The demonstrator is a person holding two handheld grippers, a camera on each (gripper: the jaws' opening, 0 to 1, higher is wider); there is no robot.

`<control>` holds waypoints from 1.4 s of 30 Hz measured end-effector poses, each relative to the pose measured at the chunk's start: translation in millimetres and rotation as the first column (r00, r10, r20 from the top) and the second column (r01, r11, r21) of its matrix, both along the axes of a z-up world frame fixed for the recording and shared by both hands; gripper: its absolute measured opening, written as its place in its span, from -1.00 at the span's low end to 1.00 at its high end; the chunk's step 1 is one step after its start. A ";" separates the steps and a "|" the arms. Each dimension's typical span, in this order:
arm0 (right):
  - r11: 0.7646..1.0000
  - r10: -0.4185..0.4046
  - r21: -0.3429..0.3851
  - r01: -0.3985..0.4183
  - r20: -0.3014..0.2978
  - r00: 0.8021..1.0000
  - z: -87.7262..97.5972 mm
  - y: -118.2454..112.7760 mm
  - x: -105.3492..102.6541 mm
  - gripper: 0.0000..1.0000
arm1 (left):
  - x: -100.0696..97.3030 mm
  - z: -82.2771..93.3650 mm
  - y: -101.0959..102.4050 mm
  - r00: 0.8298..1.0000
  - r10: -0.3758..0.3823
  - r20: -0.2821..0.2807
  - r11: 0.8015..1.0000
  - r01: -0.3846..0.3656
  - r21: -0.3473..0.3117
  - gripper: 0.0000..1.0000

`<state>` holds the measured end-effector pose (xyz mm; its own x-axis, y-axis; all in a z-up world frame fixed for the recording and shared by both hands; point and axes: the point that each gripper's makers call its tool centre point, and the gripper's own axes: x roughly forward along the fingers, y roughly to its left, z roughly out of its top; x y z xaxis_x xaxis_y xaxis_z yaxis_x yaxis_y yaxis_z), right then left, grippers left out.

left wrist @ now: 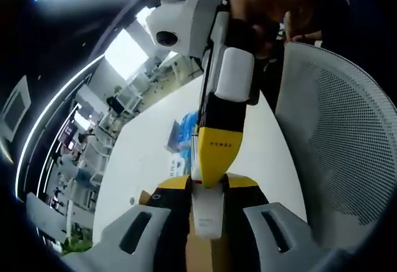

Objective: Operate the shoe box by opening the lid, removing the specified soft item, and placing it in the target area until the item is outside and the box remains undamaged.

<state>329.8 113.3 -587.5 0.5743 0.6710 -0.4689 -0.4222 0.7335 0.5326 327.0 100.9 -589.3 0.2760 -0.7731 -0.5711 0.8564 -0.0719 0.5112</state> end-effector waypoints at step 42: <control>0.807 0.473 -0.480 -0.343 0.178 0.863 44.2 -43.8 67.1 -0.66 | 48.5 8.5 71.6 0.883 0.355 -0.308 0.894 -0.417 -0.166 0.32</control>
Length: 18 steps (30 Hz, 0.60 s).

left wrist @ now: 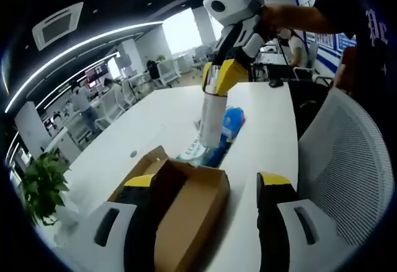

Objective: Operate the shoe box by opening the lid, removing the specified soft item, and placing it in the target area until the item is outside and the box remains undamaged.

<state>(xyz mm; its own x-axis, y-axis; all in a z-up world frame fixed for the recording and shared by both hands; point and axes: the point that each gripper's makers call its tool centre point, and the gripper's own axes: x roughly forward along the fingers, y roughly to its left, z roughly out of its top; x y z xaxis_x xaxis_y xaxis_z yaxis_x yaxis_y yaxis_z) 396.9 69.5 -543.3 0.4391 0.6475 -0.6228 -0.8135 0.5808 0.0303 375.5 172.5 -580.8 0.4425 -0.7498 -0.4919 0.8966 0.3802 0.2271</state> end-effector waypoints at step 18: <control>0.957 0.224 -0.214 -0.197 0.112 0.968 -10.2 -34.5 47.3 -0.66 | 5.5 -5.7 55.4 0.986 0.161 -0.045 0.987 -0.162 -0.013 0.51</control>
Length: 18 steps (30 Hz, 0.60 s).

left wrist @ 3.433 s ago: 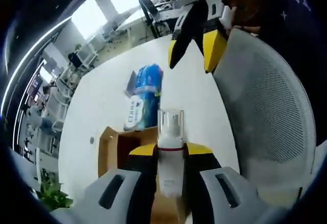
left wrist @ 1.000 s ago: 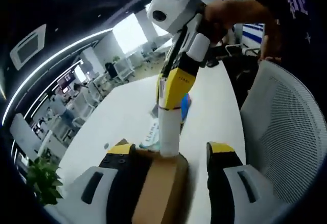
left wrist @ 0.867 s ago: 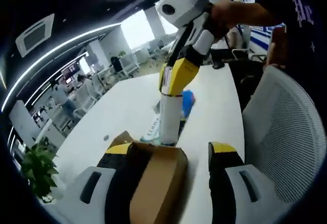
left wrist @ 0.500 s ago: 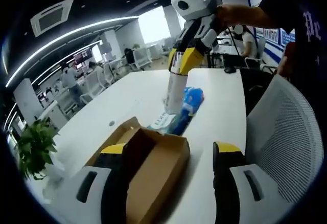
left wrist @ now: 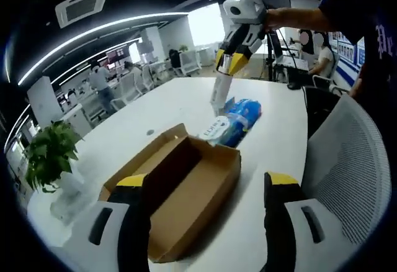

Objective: Operate the shoe box by opening the lid, removing the specified soft item, and placing it in the target area until the item is outside and the box remains undamaged.

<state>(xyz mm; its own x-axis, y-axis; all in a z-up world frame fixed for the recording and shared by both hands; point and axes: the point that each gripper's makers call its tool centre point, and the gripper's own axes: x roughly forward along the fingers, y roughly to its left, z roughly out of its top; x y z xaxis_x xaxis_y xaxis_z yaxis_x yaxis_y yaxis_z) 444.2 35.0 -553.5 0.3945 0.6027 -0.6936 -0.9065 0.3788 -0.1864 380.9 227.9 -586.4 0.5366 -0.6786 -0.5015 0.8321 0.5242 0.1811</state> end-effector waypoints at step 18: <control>0.984 0.130 -0.127 -0.122 0.064 0.989 -35.1 -18.7 60.3 -0.66 | 5.2 -4.7 57.8 0.984 0.175 -0.020 0.984 -0.175 -0.016 0.75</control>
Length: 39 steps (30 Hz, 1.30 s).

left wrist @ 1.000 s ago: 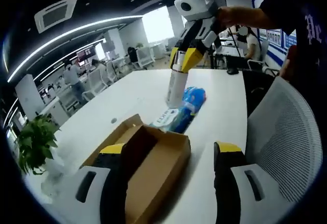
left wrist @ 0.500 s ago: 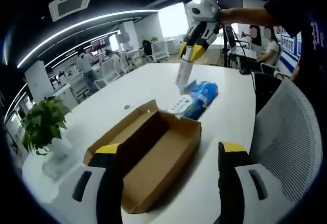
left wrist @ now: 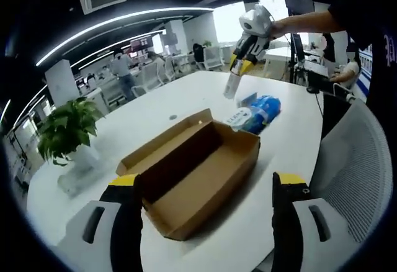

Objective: Operate the shoe box by opening the lid, removing the specified soft item, and placing it in the target area until the item is outside and the box remains undamaged.

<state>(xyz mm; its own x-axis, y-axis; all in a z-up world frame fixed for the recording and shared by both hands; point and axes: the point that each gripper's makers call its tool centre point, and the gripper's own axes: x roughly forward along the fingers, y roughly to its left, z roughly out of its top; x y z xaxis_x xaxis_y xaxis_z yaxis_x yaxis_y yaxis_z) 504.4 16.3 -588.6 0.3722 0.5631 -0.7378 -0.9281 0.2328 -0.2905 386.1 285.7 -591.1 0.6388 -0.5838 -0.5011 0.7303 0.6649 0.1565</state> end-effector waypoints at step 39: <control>0.948 0.127 -0.274 -0.161 -0.138 0.982 -116.2 -21.9 45.7 -0.65 | -5.0 -26.2 44.2 0.983 0.169 -0.064 0.986 -0.169 0.009 0.98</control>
<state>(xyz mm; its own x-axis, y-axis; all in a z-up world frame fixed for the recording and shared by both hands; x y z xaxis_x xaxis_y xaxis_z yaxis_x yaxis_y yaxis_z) 550.1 -5.5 -704.8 0.2036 0.3666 -0.9078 -0.9771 0.0181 -0.2118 381.1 329.9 -617.3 0.6944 -0.4681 -0.5466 0.6162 0.7791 0.1155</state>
